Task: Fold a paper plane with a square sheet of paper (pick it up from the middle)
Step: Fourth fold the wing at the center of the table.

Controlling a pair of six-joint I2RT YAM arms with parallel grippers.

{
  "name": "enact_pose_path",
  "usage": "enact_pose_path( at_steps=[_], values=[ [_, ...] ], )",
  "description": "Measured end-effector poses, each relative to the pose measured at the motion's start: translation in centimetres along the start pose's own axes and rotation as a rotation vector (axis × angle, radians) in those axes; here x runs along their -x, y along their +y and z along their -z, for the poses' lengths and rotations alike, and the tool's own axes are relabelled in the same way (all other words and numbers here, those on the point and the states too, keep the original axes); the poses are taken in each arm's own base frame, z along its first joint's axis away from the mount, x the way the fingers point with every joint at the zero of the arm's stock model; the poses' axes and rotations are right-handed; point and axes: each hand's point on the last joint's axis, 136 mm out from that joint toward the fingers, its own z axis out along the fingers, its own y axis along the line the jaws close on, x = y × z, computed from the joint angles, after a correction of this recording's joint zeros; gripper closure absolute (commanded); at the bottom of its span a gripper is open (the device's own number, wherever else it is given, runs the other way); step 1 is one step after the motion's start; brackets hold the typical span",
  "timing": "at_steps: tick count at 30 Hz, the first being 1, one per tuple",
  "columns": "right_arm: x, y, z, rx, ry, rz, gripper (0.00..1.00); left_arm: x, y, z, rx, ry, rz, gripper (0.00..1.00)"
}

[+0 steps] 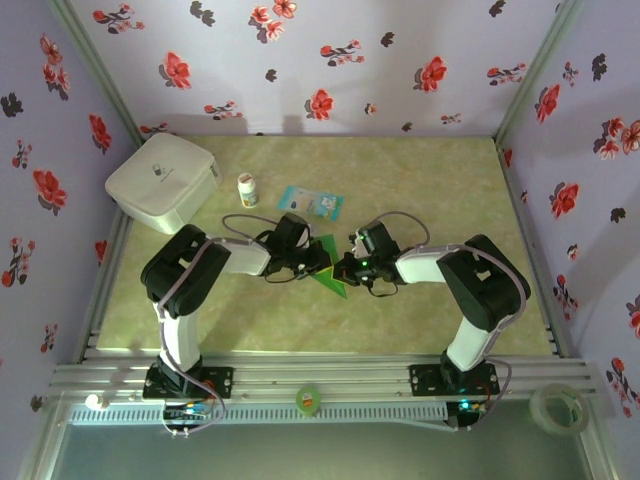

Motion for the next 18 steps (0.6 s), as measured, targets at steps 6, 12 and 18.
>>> enact_pose_path(
  at_steps=[6, 12, 18],
  values=[
    [0.0, 0.0, 0.0, -0.005, 0.005, 0.024, 1.0, 3.1, 1.1, 0.8, 0.036, -0.057, 0.024, 0.97],
    [0.0, 0.0, 0.0, -0.006, 0.005, 0.04, 1.0, 4.7, 1.5, 1.0, 0.042, -0.06, 0.027, 0.97],
    [0.0, 0.0, 0.0, -0.006, 0.006, 0.046, 1.0, 7.2, 2.5, 1.8, 0.058, -0.094, 0.034, 0.97]
  ],
)
